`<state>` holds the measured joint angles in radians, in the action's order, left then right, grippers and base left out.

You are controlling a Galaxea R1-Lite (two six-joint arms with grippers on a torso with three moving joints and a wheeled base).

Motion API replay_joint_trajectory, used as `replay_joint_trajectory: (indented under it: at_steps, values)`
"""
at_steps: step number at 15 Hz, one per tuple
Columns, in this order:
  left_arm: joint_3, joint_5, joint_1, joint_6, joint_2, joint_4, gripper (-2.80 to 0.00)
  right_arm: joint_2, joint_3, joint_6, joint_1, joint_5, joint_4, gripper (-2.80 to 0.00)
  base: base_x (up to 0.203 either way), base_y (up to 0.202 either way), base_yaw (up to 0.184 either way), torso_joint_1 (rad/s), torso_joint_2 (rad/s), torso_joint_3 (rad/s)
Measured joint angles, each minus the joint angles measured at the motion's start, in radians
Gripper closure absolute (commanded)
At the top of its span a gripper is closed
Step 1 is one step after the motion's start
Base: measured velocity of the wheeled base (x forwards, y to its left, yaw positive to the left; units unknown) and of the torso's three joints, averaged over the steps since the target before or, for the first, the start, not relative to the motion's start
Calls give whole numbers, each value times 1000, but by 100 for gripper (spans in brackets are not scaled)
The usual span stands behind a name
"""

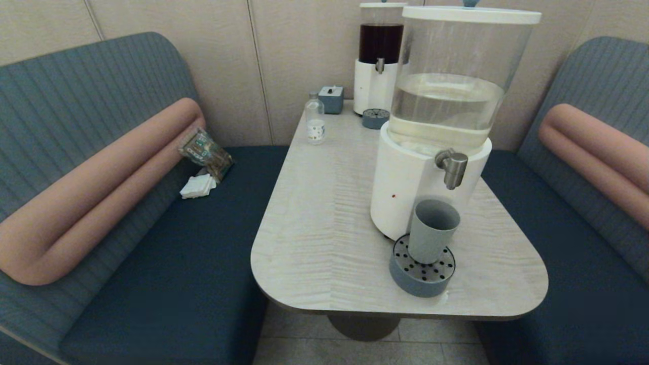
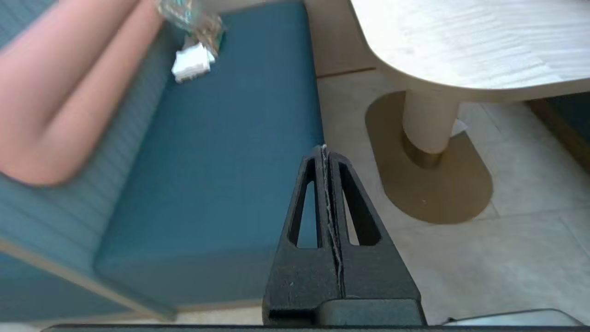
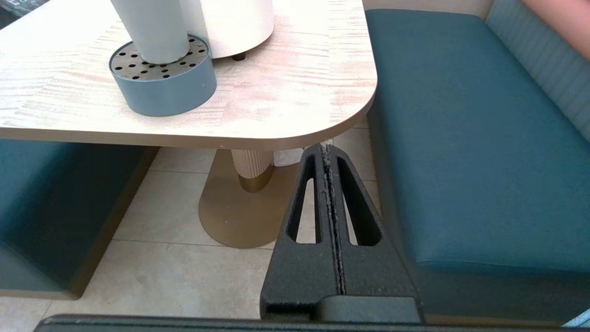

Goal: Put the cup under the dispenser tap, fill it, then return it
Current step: Turn on the faucet

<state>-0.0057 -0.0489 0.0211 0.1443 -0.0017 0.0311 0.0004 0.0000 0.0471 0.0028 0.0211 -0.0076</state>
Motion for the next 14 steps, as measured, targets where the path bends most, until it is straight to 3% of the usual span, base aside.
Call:
replay_joint_trajectory:
  at_steps: [3,9,11,14]
  values:
    - [2,8,0,-45,0,-23,0,0,0,-7,0,2,5,0,0,0,0,0,0,0]
    - [4,8,0,-47,0,-26,0,0,-23,-10,0,18,22,0,0,0,0,0,0,0]
    - [4,8,0,-47,0,-26,0,11,-148,-1,0,22,53,0,0,0,0,0,0,0]
    - [4,8,0,-47,0,-26,0,115,-492,18,0,-3,153,0,0,0,0,0,0,0]
